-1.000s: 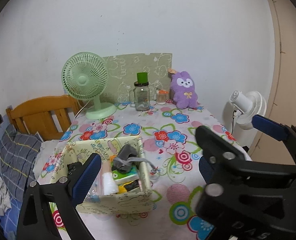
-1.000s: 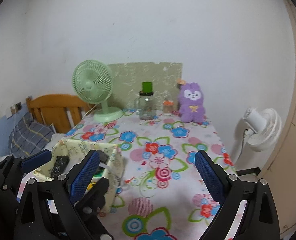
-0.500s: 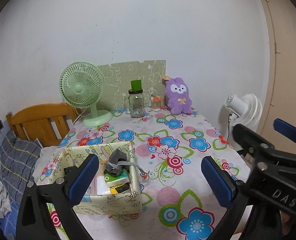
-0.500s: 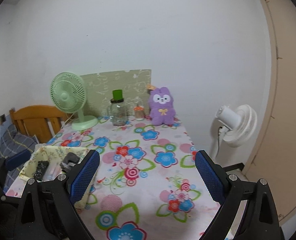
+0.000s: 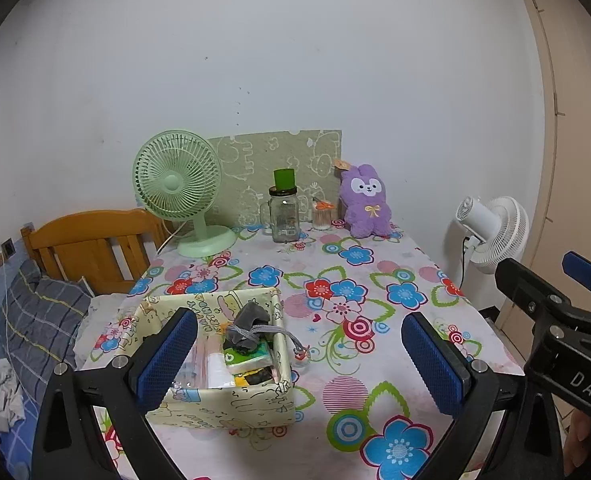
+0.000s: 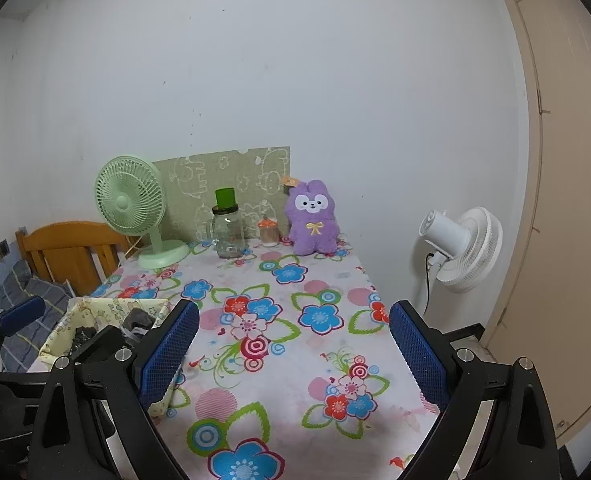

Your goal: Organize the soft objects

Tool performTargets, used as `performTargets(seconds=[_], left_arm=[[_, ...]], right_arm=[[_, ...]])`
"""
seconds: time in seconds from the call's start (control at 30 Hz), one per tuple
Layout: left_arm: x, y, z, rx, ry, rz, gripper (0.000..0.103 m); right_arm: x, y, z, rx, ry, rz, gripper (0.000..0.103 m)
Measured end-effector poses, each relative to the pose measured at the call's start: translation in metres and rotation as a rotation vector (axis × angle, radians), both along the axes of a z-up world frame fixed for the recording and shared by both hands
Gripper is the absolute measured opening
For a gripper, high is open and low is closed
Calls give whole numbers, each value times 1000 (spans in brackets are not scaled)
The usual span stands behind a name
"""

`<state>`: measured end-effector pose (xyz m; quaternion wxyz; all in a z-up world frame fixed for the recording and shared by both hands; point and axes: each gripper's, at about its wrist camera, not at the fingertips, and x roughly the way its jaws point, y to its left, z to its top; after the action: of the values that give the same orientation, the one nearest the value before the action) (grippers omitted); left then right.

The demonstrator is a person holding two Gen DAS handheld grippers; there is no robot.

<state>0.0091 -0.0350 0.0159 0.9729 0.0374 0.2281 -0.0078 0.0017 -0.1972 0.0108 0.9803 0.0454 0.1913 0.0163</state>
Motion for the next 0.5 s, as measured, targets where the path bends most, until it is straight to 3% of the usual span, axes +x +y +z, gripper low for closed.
performTargets(seconds=[0.5], left_arm=[[-1, 5, 2, -7, 2, 15, 103]], right_arm=[[-2, 1, 0, 8, -7, 4, 100]])
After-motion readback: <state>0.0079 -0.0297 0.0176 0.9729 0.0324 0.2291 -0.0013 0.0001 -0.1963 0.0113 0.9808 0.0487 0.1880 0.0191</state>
